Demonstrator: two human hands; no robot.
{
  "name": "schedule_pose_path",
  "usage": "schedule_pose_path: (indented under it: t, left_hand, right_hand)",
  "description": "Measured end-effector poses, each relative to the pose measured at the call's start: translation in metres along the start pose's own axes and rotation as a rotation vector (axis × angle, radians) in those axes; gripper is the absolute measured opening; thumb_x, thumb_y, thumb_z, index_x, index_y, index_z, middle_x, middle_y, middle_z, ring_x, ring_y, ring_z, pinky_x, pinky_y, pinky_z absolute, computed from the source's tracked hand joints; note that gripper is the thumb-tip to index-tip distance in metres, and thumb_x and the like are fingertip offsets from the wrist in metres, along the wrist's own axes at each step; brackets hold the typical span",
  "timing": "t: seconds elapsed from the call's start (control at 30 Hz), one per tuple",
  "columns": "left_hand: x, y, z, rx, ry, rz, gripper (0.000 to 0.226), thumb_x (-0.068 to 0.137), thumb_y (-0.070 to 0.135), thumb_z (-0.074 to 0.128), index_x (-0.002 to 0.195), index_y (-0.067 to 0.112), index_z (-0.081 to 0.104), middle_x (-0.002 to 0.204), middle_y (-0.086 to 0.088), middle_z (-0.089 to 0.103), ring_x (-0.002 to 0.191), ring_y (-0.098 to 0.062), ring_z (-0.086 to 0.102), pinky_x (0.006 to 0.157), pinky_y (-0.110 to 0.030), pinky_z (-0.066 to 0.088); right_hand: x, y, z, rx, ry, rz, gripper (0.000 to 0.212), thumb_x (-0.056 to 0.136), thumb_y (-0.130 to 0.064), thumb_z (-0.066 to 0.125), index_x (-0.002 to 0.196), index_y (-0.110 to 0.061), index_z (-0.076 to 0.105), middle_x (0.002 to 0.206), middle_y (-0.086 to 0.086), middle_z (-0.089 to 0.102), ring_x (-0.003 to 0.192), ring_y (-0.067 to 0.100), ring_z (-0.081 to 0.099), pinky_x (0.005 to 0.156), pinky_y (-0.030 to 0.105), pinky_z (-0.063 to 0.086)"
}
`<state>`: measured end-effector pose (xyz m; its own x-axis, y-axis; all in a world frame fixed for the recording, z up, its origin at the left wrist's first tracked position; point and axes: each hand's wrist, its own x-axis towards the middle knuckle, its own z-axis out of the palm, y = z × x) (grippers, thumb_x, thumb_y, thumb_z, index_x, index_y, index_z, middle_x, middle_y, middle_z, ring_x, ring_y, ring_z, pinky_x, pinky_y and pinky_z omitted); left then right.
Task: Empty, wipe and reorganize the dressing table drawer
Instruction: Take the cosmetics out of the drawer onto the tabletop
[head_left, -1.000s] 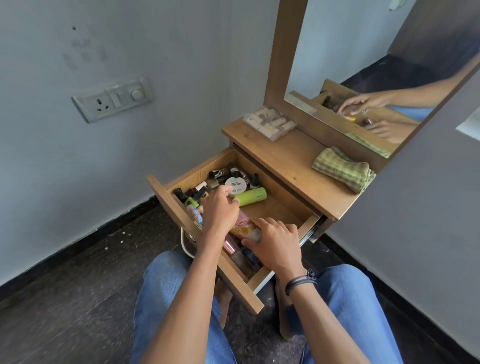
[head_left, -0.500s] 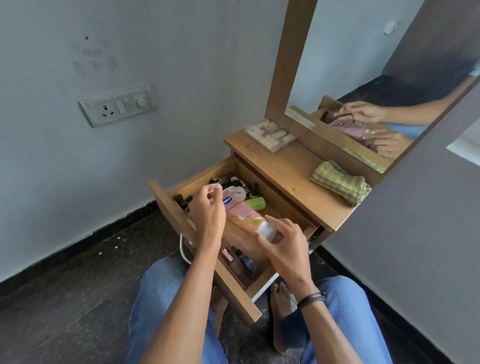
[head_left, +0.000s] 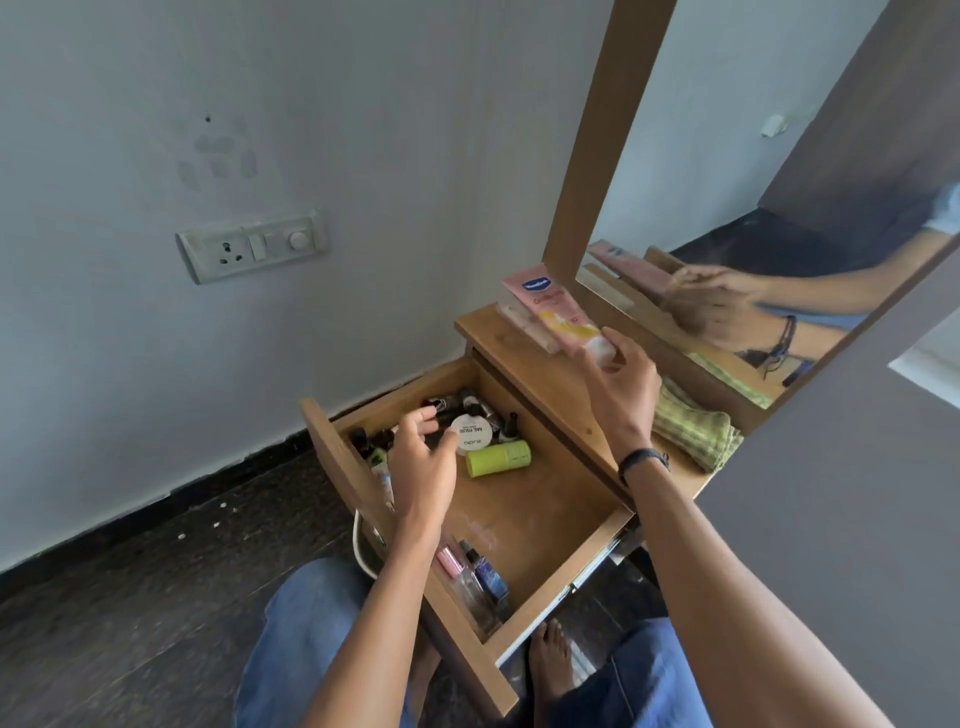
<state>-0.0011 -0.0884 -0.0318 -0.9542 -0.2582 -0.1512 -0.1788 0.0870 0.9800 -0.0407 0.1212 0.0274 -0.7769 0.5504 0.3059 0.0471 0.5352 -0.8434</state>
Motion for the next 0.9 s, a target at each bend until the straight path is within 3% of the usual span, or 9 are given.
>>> schedule_pose_path:
  t: [0.13, 0.27, 0.47, 0.6, 0.7, 0.8, 0.9]
  left_hand:
    - [0.003, -0.003, -0.001, 0.019, -0.02, -0.002, 0.033, 0.097, 0.018, 0.064, 0.128, 0.023, 0.055, 0.123, 0.005, 0.062, 0.1, -0.003, 0.058, 0.068, -0.013, 0.039]
    - [0.005, -0.006, 0.001, 0.087, -0.05, 0.036, 0.033, 0.096, 0.018, 0.066, 0.127, 0.023, 0.057, 0.123, 0.007, 0.062, 0.108, -0.008, 0.055, 0.073, -0.014, 0.039]
    - [0.008, -0.013, 0.007, 0.141, -0.101, 0.051, 0.028, 0.093, 0.02, 0.068, 0.115, 0.033, 0.056, 0.118, 0.012, 0.06, 0.118, -0.017, 0.054, 0.087, -0.032, 0.049]
    - [0.008, -0.015, 0.009, 0.229, -0.088, 0.075, 0.027, 0.092, 0.023, 0.068, 0.113, 0.035, 0.056, 0.12, 0.012, 0.06, 0.121, -0.02, 0.051, 0.099, -0.048, 0.048]
    - [0.006, -0.016, 0.01, 0.321, -0.105, 0.107, 0.029, 0.094, 0.024, 0.067, 0.121, 0.029, 0.058, 0.128, 0.007, 0.059, 0.126, -0.022, 0.044, 0.098, -0.041, 0.045]
    - [0.004, -0.015, 0.012, 0.532, -0.192, 0.167, 0.036, 0.096, 0.029, 0.064, 0.13, 0.027, 0.054, 0.139, 0.003, 0.051, 0.132, -0.022, 0.038, 0.092, -0.031, 0.037]
    - [0.009, -0.017, 0.016, 0.741, -0.339, 0.219, 0.049, 0.098, 0.035, 0.062, 0.143, 0.025, 0.046, 0.148, 0.0, 0.043, 0.137, -0.023, 0.037, 0.101, -0.039, 0.04]
  right_hand:
    - [0.026, 0.008, 0.019, 0.012, -0.01, 0.04, 0.056, 0.083, -0.041, 0.074, 0.135, -0.02, 0.063, 0.13, -0.004, 0.065, 0.123, 0.018, 0.054, 0.106, 0.04, 0.048]
    - [0.033, 0.02, 0.028, -0.035, 0.006, 0.021, 0.053, 0.087, -0.037, 0.073, 0.136, -0.02, 0.062, 0.133, 0.0, 0.063, 0.126, 0.022, 0.049, 0.107, 0.036, 0.042]
    - [0.039, 0.028, 0.033, -0.035, 0.054, 0.009, 0.05, 0.091, -0.033, 0.069, 0.138, -0.018, 0.061, 0.136, 0.006, 0.058, 0.128, 0.024, 0.047, 0.109, 0.037, 0.04]
    - [0.042, 0.032, 0.036, -0.073, 0.038, -0.022, 0.049, 0.094, -0.031, 0.066, 0.141, -0.018, 0.058, 0.137, 0.008, 0.049, 0.127, 0.025, 0.045, 0.104, 0.028, 0.035]
    - [0.042, 0.032, 0.037, -0.107, 0.031, -0.04, 0.049, 0.096, -0.031, 0.064, 0.142, -0.018, 0.055, 0.137, 0.011, 0.045, 0.127, 0.028, 0.043, 0.102, 0.026, 0.031]
    - [0.043, 0.033, 0.039, -0.136, 0.032, -0.061, 0.051, 0.095, -0.03, 0.066, 0.143, -0.018, 0.053, 0.136, 0.013, 0.043, 0.125, 0.031, 0.042, 0.105, 0.034, 0.035]
    - [0.042, 0.035, 0.04, -0.158, 0.041, -0.064, 0.052, 0.095, -0.03, 0.066, 0.144, -0.018, 0.051, 0.136, 0.013, 0.041, 0.124, 0.032, 0.042, 0.104, 0.036, 0.034]
